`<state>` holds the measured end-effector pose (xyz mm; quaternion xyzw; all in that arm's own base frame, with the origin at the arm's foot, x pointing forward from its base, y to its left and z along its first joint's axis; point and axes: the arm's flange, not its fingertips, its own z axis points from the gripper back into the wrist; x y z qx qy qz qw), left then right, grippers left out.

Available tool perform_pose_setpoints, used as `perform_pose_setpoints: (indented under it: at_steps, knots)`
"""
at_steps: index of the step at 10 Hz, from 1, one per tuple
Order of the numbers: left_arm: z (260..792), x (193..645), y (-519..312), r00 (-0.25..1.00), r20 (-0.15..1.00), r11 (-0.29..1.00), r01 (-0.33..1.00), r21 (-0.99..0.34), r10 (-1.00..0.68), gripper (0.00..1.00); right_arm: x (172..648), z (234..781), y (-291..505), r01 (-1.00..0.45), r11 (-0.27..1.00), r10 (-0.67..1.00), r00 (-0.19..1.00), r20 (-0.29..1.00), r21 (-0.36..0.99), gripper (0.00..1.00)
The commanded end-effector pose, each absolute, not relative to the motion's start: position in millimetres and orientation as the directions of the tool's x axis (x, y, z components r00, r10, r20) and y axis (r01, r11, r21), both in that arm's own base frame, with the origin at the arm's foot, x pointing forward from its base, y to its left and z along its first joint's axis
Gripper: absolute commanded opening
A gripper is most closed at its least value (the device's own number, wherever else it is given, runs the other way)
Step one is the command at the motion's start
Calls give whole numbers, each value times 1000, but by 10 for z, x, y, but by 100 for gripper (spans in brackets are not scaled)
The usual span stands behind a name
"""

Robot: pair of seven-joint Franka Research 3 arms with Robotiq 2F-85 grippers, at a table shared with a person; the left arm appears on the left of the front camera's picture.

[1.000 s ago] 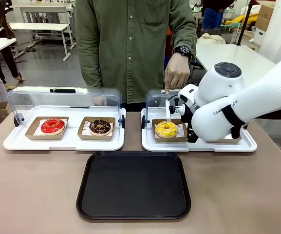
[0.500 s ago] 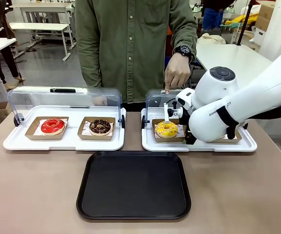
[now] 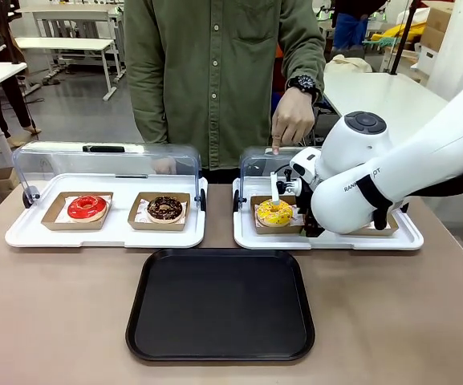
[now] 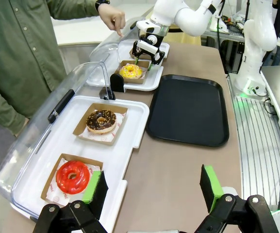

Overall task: Move the third donut from the left to the tray.
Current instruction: Pick up the Paper togo box containing the Donut indicated by the person and place it on the Handle tray.

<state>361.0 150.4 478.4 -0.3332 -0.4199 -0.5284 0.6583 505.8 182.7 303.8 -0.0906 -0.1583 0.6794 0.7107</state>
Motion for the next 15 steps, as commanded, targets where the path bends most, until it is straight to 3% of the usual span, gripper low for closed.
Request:
perform_pose_setpoints:
  at_steps: [1, 8, 10, 11, 12, 15]
  knots:
    - [4810, 3613, 1504, 62, 915, 211, 977, 27, -399, 100, 5121, 3062, 1857, -942, 78, 994, 50, 94, -326, 0]
    - [4810, 3613, 1504, 62, 915, 211, 977, 27, -399, 100, 5117, 3040, 1887, -955, 59, 996, 38, 75, -291, 0]
    - [4810, 3613, 1504, 62, 915, 211, 977, 27, -399, 100, 5151, 3030, 1873, -961, 69, 992, 37, 125, -266, 0]
    - [4810, 3613, 1504, 62, 915, 211, 977, 27, -399, 100, 5169, 3039, 1854, -971, 130, 983, 100, 153, -201, 0]
    - [4810, 3613, 1504, 62, 915, 211, 977, 27, -399, 100, 5078, 3022, 1877, -952, 62, 996, 37, 87, -298, 0]
    - [4810, 3613, 1504, 62, 915, 211, 977, 27, -399, 100, 5078, 3022, 1877, -952, 62, 996, 37, 87, -298, 0]
